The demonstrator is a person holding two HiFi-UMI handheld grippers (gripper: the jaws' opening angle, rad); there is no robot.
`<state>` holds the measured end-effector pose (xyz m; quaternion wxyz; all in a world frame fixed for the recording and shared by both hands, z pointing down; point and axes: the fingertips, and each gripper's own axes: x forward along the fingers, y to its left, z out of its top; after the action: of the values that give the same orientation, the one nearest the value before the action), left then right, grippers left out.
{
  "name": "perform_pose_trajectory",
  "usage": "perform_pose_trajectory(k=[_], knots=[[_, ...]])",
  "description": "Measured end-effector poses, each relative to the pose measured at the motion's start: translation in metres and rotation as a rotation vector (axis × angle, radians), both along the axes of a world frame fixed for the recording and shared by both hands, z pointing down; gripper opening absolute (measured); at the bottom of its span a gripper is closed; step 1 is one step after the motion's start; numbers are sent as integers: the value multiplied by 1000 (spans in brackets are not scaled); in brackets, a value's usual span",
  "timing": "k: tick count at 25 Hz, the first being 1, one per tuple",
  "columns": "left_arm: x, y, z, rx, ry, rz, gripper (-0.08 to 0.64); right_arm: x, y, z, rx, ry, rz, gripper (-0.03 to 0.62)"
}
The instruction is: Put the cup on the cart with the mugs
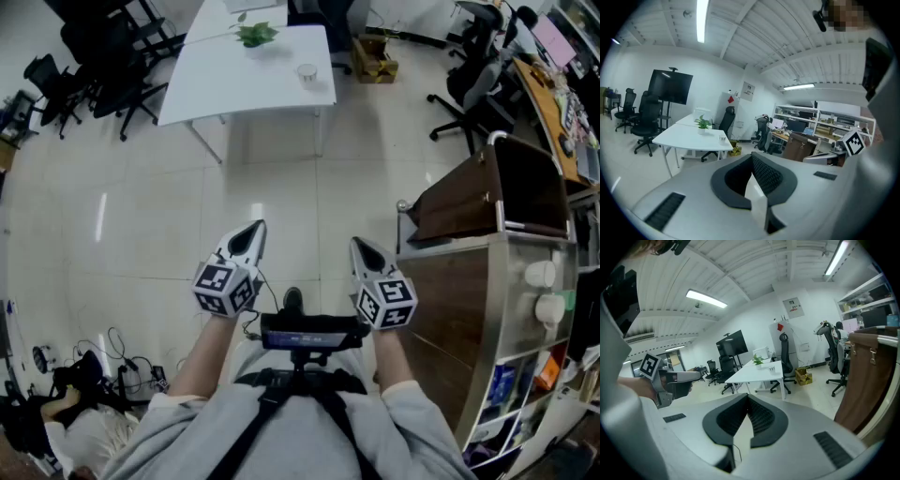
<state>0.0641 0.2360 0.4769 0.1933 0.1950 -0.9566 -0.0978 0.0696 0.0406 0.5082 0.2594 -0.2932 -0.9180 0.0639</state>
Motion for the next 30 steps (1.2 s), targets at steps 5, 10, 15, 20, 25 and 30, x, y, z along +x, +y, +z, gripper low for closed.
perform_pose_trajectory(k=[5,10,15,20,25,30], knots=[[-20,42,-3,1,-8,14,2,-24,49,-9,-7,-21,-1,0],[-44,59,-5,7,-31,54,2,-49,76,-13,7,-35,5,0],[-86,63,-7,18,-23,51,2,-87,82,-16,19,-16,-6,0],[-149,67,-7,21,-14,36,2,-156,82,-7,17,0,-18,0],[-217,61,-3,-5,-2,14,2,-237,79,-1,-12,-2,-37,0],[-281,48,-10,-28,-22,-10,2,-305,82,4,-38,3,-96,0]])
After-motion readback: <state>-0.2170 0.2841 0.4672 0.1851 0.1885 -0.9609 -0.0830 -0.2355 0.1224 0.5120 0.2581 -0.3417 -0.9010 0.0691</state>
